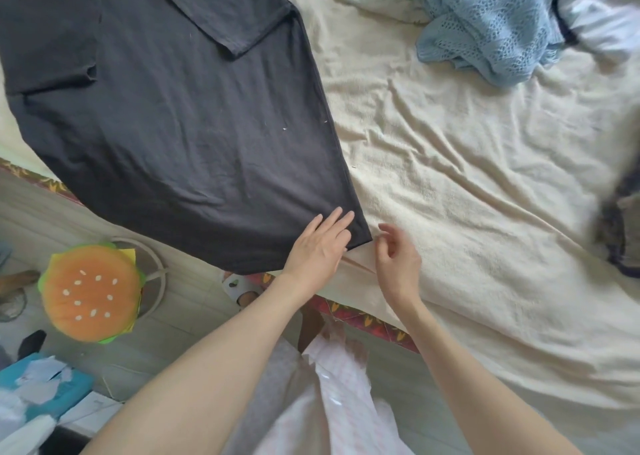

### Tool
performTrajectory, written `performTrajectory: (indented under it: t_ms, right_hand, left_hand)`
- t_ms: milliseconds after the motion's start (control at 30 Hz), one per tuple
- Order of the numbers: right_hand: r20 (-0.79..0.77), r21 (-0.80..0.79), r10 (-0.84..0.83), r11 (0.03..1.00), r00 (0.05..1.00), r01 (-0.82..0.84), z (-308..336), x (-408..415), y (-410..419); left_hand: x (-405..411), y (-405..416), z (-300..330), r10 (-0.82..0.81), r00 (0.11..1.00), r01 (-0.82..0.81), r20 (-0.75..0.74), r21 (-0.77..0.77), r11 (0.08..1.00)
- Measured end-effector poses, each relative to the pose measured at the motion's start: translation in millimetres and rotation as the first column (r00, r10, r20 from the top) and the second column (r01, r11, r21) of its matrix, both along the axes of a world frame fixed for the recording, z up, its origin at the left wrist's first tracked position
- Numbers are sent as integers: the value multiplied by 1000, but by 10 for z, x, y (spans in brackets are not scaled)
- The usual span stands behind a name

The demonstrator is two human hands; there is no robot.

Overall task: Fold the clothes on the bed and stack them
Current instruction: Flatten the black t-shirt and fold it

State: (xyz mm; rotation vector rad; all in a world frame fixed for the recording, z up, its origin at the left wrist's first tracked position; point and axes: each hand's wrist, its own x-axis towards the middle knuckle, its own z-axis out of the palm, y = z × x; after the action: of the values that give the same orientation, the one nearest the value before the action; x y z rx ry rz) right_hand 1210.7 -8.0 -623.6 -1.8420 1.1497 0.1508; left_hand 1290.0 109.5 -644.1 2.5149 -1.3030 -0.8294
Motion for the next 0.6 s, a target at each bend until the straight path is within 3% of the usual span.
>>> performTrajectory:
  t_ms: [33, 100, 167, 233, 300, 367, 500, 600]
  right_hand:
    - [52, -162, 115, 981, 992, -106, 14, -1, -5]
    - [30, -429, 465, 806, 885, -409, -13, -12, -22]
    - [-192, -415, 715, 561, 672, -716, -44, -40, -39]
    - [-400, -272, 767, 423, 502, -864, -57, -107, -69]
    - [-503, -233, 744, 373, 439, -898, -42, -137, -84]
    - [-522, -256, 714, 391, 467, -884, 44, -47, -20]
    - [-506, -301, 720, 368, 474, -880, 182, 276, 264]
    - [-433, -327, 783, 324, 446, -888, 227, 638, 629]
  left_hand:
    - [-14, 24, -15, -14, 1000, 14, -7, 3, 1000]
    - [-78, 103, -25, -51, 999, 51, -16, 13, 999]
    - [-174, 235, -28, -67, 997, 68, -39, 23, 997]
    - [-255, 396, -32, -93, 992, 98, -91, 53, 994]
    - [-277, 565, -34, -100, 979, 116, -175, 84, 990]
    - [-253, 733, -13, -11, 961, 40, -278, 99, 994]
    - [-84, 1174, 44, 303, 905, -290, -298, 88, 953]
    - [241, 1615, 104, 557, 780, -569, -285, 48, 821]
